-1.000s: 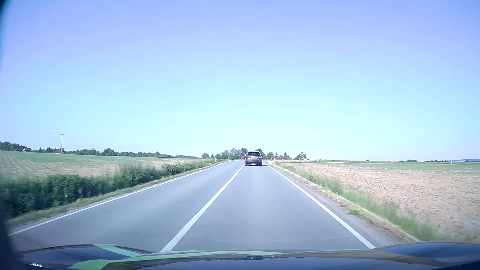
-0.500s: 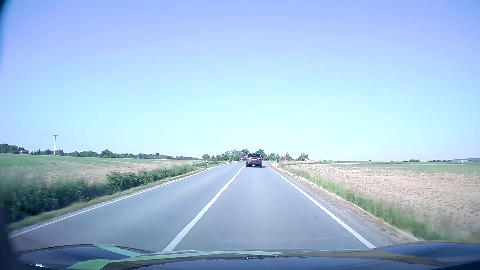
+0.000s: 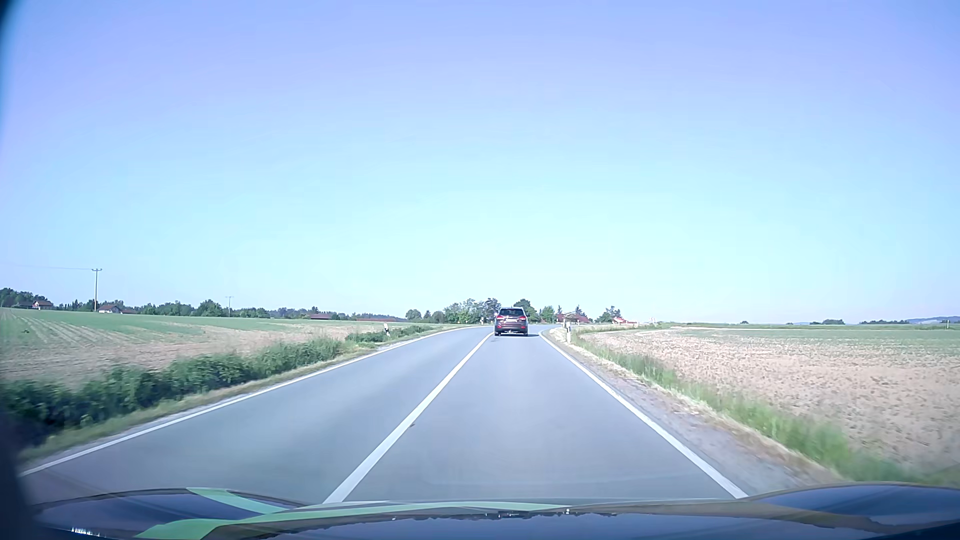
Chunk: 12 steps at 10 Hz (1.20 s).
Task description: Follow the waypoints while adhering to traffic rules and regulations
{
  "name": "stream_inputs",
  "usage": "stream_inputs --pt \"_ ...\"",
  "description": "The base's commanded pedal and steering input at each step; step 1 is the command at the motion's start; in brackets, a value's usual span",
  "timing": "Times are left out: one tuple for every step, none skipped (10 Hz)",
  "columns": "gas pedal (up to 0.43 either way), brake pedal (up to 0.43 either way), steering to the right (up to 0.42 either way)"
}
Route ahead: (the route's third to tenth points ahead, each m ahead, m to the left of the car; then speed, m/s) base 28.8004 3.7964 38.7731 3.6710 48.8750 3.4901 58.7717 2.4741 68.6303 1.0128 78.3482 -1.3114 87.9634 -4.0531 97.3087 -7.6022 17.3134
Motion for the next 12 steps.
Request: stream_inputs --pt "0.177 0.000 -0.004" --pt "0.189 0.000 -0.004" --pt "0.177 0.000 -0.004" --pt "0.130 0.000 -0.004" --pt "0.039 0.000 -0.003" --pt "0.000 0.000 -0.003" --pt "0.000 0.000 -0.003" --pt "0.000 0.000 -0.002" --pt "0.000 0.000 0.000" --pt "0.000 0.000 0.003" --pt "0.000 0.000 0.003" --pt "0.000 0.000 0.004"
